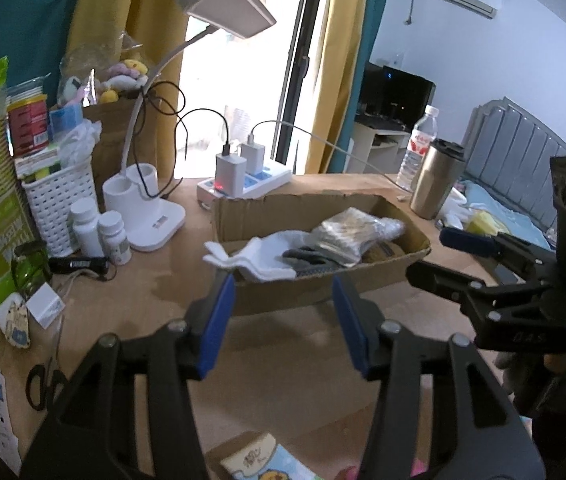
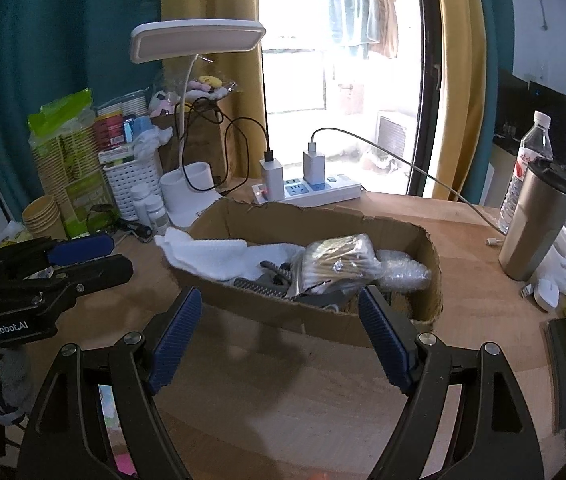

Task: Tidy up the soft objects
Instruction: 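Move both tools back toward the tissue pack and pink plush on the desk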

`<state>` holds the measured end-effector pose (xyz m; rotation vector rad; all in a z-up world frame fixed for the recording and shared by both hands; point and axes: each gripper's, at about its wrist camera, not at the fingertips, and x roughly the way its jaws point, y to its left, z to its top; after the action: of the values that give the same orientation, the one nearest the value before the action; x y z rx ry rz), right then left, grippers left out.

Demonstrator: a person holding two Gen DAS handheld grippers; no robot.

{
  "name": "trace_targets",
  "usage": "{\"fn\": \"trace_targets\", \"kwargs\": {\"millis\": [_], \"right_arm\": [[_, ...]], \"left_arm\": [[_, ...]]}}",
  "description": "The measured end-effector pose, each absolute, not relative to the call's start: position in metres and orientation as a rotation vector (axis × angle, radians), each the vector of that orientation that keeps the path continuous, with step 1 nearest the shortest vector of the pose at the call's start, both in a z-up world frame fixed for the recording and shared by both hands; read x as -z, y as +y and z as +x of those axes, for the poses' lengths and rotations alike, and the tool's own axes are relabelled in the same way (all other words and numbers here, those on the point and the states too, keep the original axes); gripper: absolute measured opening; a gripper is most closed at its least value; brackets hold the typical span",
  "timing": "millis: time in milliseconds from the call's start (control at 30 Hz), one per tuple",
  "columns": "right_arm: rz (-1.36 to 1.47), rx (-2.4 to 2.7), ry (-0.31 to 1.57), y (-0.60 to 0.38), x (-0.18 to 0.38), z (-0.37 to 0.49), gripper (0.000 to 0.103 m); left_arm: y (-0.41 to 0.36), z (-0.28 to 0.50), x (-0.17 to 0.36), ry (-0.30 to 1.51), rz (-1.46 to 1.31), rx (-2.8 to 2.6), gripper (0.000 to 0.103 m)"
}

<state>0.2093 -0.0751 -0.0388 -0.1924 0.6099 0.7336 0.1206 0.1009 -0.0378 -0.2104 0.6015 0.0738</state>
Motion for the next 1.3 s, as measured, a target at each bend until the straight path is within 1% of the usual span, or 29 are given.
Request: {"fn": "trace_targets", "kwargs": {"millis": [800, 833, 867, 933, 1300], "right_arm": [[-0.209, -0.743, 0.619, -0.087, 0.050, 0.163, 0.083], [-0.212, -0.744, 0.619, -0.088, 0.051, 0.161, 0.083], [-0.214, -0.745, 0.620, -0.087, 0.051, 0.160, 0.083], [-0.216, -0.747, 0.620, -0.088, 0.052, 0.157, 0.083], [-0.229, -0.755, 0.660, -0.092, 0.068, 0.143, 0.083]], "left_arm": [[0.081, 0.069, 0.054, 0.620, -0.222, -0.071, 0.054], [0.081, 0.068, 0.054, 0.621, -0.224, -0.070, 0.055], [0.081, 0.067, 0.054, 0.622, -0.225, -0.070, 0.058], [0.081, 0.064, 0.055, 0.620, -0.231, -0.066, 0.069], [0.078, 0.053, 0.068, 0.652, -0.243, -0.068, 0.070]]}}
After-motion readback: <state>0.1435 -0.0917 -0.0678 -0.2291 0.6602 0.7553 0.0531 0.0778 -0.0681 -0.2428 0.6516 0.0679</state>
